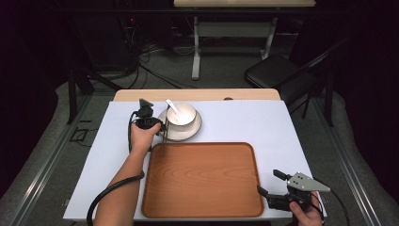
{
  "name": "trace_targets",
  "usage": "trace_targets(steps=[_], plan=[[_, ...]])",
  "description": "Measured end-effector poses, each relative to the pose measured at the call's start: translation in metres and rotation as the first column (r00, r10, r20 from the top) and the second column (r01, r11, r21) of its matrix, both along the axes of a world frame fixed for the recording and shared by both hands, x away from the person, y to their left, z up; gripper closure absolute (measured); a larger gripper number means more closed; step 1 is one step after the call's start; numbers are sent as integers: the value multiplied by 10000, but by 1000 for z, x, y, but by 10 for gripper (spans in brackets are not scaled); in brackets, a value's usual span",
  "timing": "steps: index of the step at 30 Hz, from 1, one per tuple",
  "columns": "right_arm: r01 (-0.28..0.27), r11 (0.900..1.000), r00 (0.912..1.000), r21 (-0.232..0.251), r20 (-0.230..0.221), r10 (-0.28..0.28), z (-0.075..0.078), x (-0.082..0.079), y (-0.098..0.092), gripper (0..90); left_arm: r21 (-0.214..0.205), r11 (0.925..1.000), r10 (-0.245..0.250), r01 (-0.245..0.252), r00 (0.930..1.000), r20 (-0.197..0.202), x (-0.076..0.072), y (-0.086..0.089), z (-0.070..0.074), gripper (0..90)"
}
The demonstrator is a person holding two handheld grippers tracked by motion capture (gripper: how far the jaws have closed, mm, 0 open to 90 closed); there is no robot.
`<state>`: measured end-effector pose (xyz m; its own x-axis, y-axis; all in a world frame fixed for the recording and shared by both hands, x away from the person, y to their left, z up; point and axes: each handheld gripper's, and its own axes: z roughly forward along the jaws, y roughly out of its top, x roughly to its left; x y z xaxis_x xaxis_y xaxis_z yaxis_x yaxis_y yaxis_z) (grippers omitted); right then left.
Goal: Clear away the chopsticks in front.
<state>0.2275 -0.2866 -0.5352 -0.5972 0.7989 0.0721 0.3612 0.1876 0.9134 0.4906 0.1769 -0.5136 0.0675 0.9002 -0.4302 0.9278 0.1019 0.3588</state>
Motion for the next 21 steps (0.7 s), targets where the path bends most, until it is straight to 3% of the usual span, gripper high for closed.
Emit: trace_targets(steps=[13,21], plan=[[-9,10000,10000,-7,19,9,0,0,0,149,-219,9992,318,-331,9978,-589,4,2,-2,838],[-23,10000,10000,-9,31,23,0,0,0,149,-283,9973,672,-684,9969,-401,2,6,1,849]])
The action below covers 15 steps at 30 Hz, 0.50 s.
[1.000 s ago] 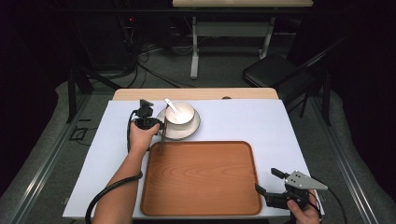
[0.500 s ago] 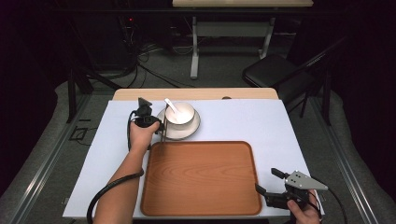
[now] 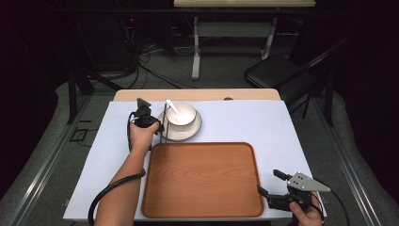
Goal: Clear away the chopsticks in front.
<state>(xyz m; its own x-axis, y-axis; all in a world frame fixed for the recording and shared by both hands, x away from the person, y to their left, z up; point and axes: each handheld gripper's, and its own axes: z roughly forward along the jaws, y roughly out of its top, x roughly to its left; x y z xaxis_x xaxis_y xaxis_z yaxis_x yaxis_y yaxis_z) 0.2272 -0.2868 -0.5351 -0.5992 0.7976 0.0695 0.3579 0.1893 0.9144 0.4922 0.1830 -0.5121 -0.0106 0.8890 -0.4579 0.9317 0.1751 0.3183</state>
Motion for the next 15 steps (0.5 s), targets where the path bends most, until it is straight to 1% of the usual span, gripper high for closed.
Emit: trace_targets(steps=[4,6,11,12,13,14,15], plan=[[-2,10000,10000,-2,0,2,0,0,0,149,-50,10000,-69,70,9999,124,-5,5,6,849],[28,10000,10000,20,-30,-28,0,0,0,149,-86,10000,13,-11,9998,210,-10,6,8,849],[4,10000,10000,14,-16,-4,0,0,0,149,-125,9999,43,-38,9993,378,-27,14,17,849],[-4,10000,10000,6,-10,4,0,0,0,149,4,10000,-11,11,9993,381,-31,16,19,849],[-4,10000,10000,6,-10,4,0,0,0,149,4,10000,-11,11,9993,381,-31,16,19,849],[7,10000,10000,18,-2,-7,0,0,1,149,33,10000,41,-42,9989,463,-38,19,26,849],[7,10000,10000,18,-2,-7,0,0,1,149,33,10000,41,-42,9989,463,-38,19,26,849]])
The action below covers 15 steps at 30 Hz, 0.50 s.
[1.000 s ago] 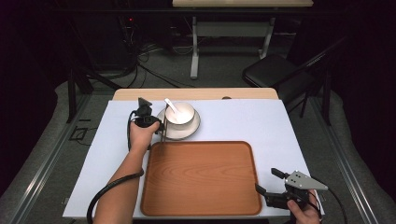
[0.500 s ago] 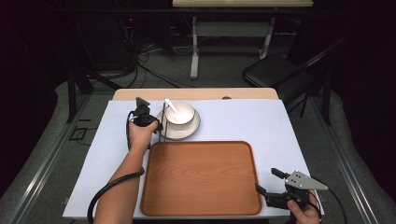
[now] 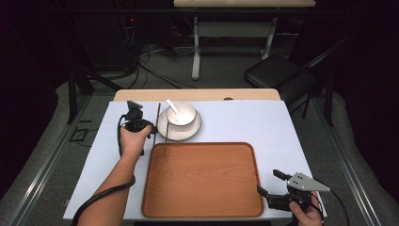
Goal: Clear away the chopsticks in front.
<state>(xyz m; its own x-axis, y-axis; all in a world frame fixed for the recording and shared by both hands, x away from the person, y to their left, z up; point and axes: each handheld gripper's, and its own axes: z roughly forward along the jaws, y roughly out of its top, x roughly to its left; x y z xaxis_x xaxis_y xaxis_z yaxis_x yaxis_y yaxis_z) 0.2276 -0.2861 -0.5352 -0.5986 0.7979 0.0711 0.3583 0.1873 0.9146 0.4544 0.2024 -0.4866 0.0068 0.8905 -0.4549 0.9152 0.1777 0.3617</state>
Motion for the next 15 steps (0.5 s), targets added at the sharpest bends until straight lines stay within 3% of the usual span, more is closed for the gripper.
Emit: trace_targets(steps=[6,15], plan=[[-7,10000,10000,-31,57,7,0,-1,1,149,-195,9997,-145,154,9990,431,-26,10,23,849],[34,10000,10000,-8,17,-33,0,0,1,149,-491,9980,-365,391,9979,538,-60,21,29,849]])
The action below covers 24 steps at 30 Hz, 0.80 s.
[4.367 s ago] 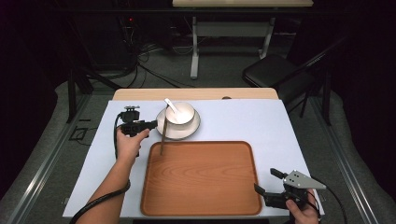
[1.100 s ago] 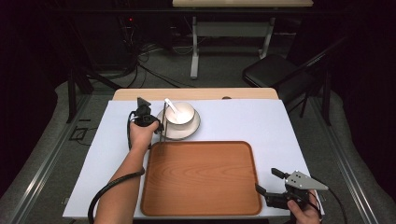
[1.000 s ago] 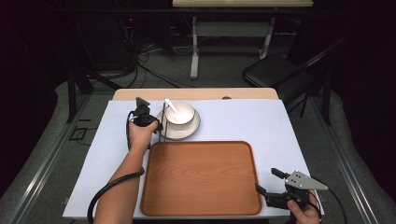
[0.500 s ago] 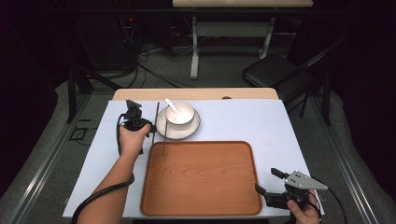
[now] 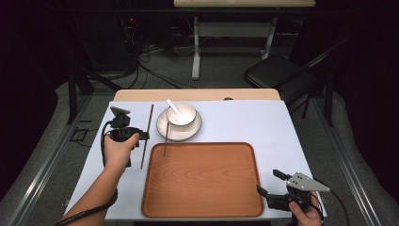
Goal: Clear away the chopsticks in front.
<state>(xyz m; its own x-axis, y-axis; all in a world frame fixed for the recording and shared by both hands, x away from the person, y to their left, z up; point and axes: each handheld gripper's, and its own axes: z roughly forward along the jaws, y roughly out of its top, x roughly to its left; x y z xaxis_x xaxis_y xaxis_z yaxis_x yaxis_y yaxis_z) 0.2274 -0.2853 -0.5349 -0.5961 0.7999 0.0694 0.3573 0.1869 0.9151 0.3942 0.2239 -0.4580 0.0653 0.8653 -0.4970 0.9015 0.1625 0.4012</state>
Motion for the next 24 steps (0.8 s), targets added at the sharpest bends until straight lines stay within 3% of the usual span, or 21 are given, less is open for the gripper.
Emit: trace_targets(steps=[3,4,10,24], plan=[[17,10000,10000,10,-3,-17,0,0,0,149,-113,9998,-134,134,9999,17,-18,4,-3,849],[17,10000,10000,10,-3,-17,0,0,0,149,-113,9998,-134,134,9999,17,-18,4,-3,849],[37,10000,10000,-23,2,-37,0,-1,1,149,-428,9983,-402,398,9992,-85,-51,6,-20,849],[74,10000,10000,-44,-19,-74,0,-1,1,149,-1032,9943,-324,284,9988,-378,-96,11,-53,849]])
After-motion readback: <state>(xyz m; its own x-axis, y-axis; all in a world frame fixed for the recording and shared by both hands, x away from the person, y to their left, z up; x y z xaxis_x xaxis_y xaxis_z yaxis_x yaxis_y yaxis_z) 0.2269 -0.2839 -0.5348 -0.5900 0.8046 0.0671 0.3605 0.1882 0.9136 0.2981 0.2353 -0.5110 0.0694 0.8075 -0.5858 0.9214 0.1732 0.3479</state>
